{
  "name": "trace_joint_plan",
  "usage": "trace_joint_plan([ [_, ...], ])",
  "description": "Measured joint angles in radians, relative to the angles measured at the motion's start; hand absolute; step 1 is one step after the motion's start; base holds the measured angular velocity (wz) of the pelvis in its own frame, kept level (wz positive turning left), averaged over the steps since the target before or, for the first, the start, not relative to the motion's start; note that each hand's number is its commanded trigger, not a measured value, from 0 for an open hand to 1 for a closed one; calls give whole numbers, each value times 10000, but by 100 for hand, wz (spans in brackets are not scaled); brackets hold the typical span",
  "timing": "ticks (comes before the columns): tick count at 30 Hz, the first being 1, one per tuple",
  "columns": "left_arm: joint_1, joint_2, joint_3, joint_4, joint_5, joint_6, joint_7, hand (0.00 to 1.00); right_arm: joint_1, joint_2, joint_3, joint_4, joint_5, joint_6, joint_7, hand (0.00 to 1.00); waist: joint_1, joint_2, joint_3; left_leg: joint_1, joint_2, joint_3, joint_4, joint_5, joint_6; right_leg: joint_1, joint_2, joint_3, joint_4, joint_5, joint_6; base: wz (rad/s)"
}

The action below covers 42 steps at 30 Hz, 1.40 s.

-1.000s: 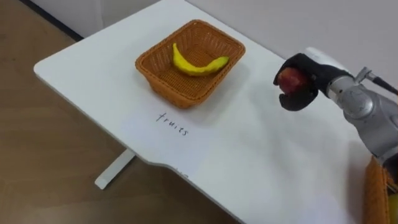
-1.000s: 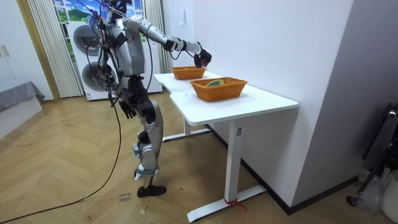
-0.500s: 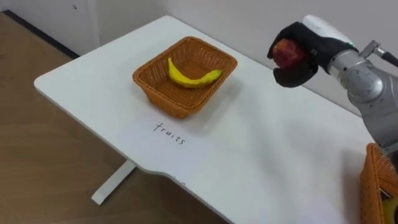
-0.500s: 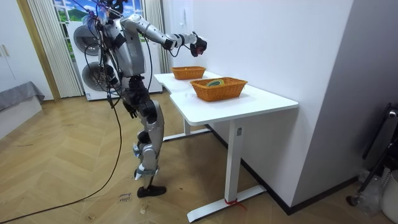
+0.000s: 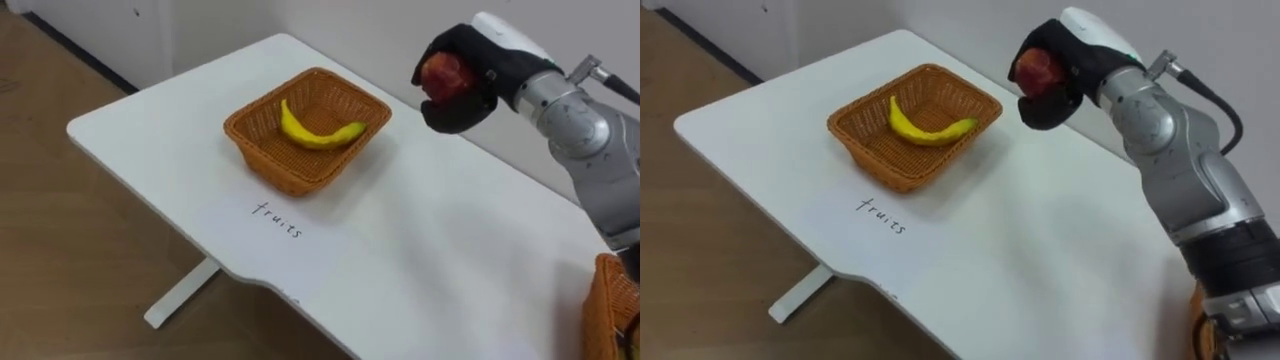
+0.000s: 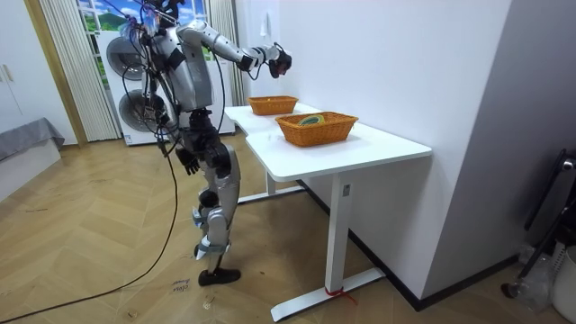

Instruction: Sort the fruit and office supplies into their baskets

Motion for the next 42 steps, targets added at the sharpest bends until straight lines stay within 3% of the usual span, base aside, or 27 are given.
trace_joint_plan([
  [5, 277, 7, 14, -18, 442, 216, -153, 0, 278, 174, 15, -6, -200, 45, -5, 100, 262, 48, 51, -61, -117, -356, 43, -19, 3, 86, -33, -223, 6, -17, 28, 20],
  [7, 368, 16, 19, -16, 649, 359, -308, 0, 506, 199, 19, -2, -202, 71, -5, 100, 522, 76, 72, -124, -153, -454, 95, -28, 1, 101, -39, -240, 12, -31, 50, 13],
  [19, 979, -38, 18, -275, 770, 489, -524, 0, 779, 660, 95, 387, -35, 18, -451, 100, 1038, 191, 133, -393, -326, -1005, 498, -56, -21, 139, -13, -456, 16, -71, 116, 15],
  [28, 1255, 91, -108, -885, 785, 609, -762, 0, 790, 971, 218, 1656, -34, -53, -1138, 100, 1303, 194, 99, -510, -373, -1111, 512, -44, -65, 134, -21, -503, 10, -131, 213, 3],
  [39, 1269, 218, -260, -1210, 773, 680, -891, 0, 789, 978, 577, 2134, 164, -69, -1634, 100, 1368, 183, 77, -956, -493, -1377, 799, -41, -74, -19, -24, -830, 30, -131, 213, 7],
  [42, 1244, 294, -258, -1200, 780, 615, -891, 0, 784, 979, 576, 2224, 162, -259, -2024, 100, 1546, 146, 55, -1086, -495, -1377, 834, -37, -75, -185, -28, -860, 38, -131, 213, 3],
])
